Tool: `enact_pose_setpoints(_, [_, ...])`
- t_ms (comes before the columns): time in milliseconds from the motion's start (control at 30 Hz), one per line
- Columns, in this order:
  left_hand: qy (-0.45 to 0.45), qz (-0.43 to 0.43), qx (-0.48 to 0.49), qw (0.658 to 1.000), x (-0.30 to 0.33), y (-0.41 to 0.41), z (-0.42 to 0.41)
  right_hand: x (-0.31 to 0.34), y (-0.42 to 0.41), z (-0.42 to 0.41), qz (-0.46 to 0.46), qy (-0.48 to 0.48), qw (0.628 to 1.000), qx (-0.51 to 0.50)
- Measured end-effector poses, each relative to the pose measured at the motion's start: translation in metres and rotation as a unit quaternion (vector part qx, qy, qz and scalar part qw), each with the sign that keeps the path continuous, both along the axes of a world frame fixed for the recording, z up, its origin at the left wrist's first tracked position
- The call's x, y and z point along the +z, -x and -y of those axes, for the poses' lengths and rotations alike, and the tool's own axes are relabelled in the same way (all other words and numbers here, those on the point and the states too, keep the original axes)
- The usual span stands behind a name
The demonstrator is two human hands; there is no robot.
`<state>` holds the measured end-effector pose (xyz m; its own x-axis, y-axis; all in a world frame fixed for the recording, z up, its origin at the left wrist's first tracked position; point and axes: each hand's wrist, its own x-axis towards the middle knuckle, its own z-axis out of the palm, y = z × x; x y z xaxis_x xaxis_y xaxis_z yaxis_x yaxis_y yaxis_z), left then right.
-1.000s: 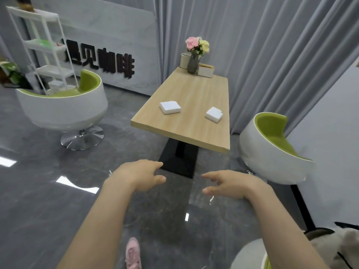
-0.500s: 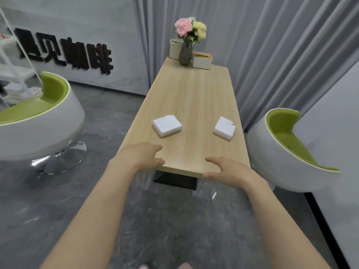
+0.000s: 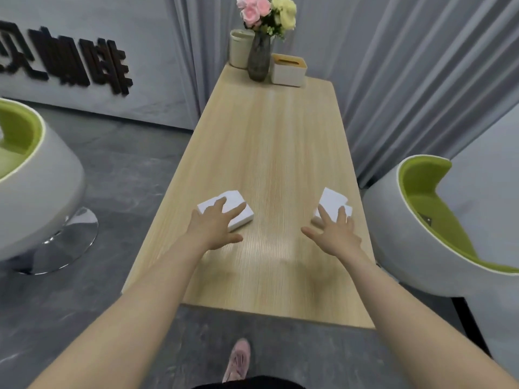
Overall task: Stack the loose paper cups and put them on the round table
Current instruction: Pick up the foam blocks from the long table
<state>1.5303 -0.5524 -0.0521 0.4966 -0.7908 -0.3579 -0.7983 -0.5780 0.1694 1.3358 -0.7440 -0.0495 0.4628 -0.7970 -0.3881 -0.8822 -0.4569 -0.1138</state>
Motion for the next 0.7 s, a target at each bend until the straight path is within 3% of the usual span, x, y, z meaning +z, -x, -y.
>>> enact_pose_setpoints(233, [-0.082, 0.080, -0.050, 0.992, -0.046, -0.043, 0.034, -0.027, -0.027, 0.060, -0.082, 0.001, 0.996, -0.039])
enact_pose_setpoints(367, [-0.110, 0.044, -0.054, 0.991, -0.060, -0.059, 0.043, -0.042, -0.038, 0.073, -0.093, -0.020, 0.994, -0.058])
enact_pose_setpoints(467, [-0.099, 0.009, -0.064, 0.993, -0.068, -0.067, 0.045, -0.054, -0.046, 0.077, -0.093, -0.026, 0.992, -0.086])
enact_pose_setpoints(700, [-0.032, 0.028, -0.084, 0.996, -0.082, -0.075, 0.038, -0.071, -0.053, 0.077, -0.068, 0.016, 0.990, -0.120])
